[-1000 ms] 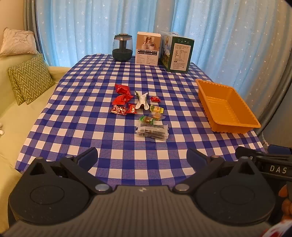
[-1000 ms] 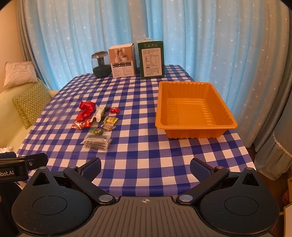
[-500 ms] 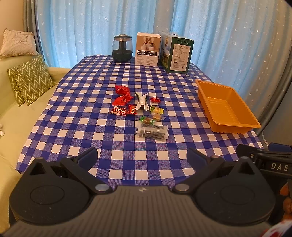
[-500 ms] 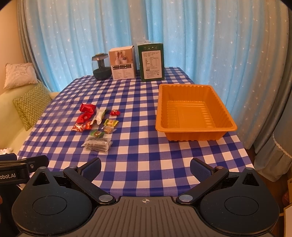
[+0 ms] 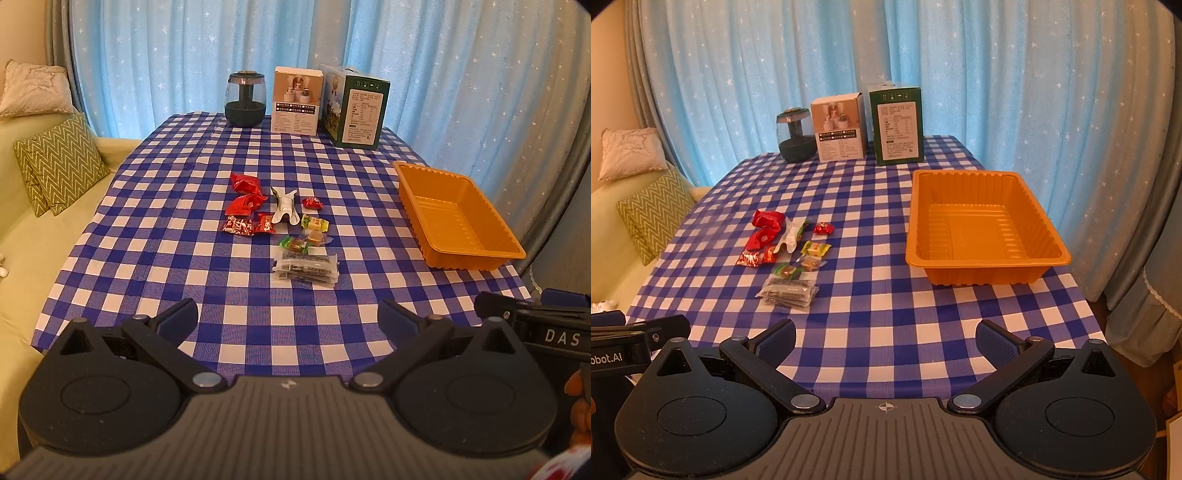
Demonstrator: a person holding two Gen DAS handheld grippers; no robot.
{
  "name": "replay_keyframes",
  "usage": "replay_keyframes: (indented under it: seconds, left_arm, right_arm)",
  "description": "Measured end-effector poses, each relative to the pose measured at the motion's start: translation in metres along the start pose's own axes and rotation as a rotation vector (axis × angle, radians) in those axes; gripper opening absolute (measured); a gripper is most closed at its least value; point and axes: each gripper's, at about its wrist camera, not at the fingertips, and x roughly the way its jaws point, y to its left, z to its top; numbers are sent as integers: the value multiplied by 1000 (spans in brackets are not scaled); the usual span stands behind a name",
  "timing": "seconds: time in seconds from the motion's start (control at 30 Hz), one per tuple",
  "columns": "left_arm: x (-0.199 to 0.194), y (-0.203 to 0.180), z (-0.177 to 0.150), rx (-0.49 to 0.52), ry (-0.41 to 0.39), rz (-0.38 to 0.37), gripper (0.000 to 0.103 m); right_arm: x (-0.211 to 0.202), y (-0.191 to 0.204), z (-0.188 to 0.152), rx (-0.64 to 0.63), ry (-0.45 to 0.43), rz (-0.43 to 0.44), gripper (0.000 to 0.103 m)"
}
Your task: Organize snacks
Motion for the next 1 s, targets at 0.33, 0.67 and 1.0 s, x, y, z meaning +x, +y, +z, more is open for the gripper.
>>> replay_keyframes:
  seconds: [0.33,0.67,1.0]
  left_arm:
    - [-1,-3,0,2,-4,-1,103]
    - [-1,-3,0,5,-5,-2,103]
    - [-1,-2,-1,3,-4,-2,103]
  right_arm:
    - [0,0,0,0,-4,3,103]
    - [1,1,0,0,-2,5,103]
    - [2,0,-2,2,1,4,103]
